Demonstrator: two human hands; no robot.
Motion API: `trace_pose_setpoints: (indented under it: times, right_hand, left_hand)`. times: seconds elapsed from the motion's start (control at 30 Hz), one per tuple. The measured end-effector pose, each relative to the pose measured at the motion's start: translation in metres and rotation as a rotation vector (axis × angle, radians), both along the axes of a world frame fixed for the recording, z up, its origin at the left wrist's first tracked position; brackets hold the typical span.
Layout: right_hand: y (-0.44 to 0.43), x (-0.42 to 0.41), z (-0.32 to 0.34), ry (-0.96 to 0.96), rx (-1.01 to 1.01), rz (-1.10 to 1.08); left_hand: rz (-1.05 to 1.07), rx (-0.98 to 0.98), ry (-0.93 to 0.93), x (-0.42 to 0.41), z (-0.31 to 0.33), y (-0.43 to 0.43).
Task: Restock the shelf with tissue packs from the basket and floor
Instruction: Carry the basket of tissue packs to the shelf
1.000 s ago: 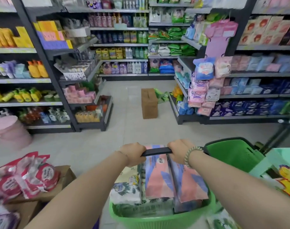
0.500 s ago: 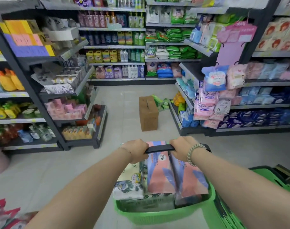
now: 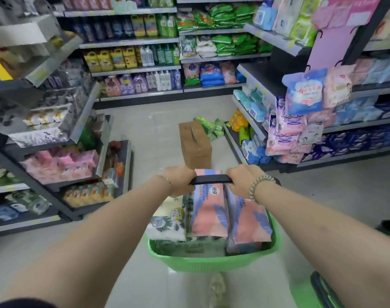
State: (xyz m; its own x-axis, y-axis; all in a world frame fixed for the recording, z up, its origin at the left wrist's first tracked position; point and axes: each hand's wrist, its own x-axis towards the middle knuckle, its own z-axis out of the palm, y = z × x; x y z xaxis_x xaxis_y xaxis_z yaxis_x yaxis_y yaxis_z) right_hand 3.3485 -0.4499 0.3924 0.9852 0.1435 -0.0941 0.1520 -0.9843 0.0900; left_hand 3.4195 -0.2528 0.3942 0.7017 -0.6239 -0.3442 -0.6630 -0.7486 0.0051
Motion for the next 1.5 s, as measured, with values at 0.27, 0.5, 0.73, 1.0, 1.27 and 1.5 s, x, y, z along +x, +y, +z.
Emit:
trace_pose_setpoints:
  times: [0.27, 0.5, 0.73, 1.0, 1.27, 1.5]
  right_hand:
    - [-0.043, 0.137, -0.021, 0.053, 0.035, -0.025]
    - [-0.094, 0.251, -0.028, 0.111, 0.060, -0.077]
    - [-0.135, 0.332, -0.043, 0.118, 0.062, -0.166]
    - [-0.179, 0.405, -0.043, 0.175, 0.097, -0.400]
    - [-0.213, 0.461, -0.042, 0.154, 0.166, -0.702]
    - [-0.239, 0.472, -0.057, 0.138, 0.230, -0.903]
  left_hand:
    - [-0.020, 0.031, 0.016, 0.139, -0.012, -0.043]
    - [-0.059, 0.034, 0.041, 0.258, -0.016, -0.096]
    - [-0.160, 0.046, 0.034, 0.352, -0.028, -0.142]
    - [-0.426, 0.055, 0.069, 0.469, -0.038, -0.213]
    - [-0.689, 0.050, 0.112, 0.564, -0.033, -0.294]
    - [-0.893, 0.107, 0.066, 0.594, -0.046, -0.357]
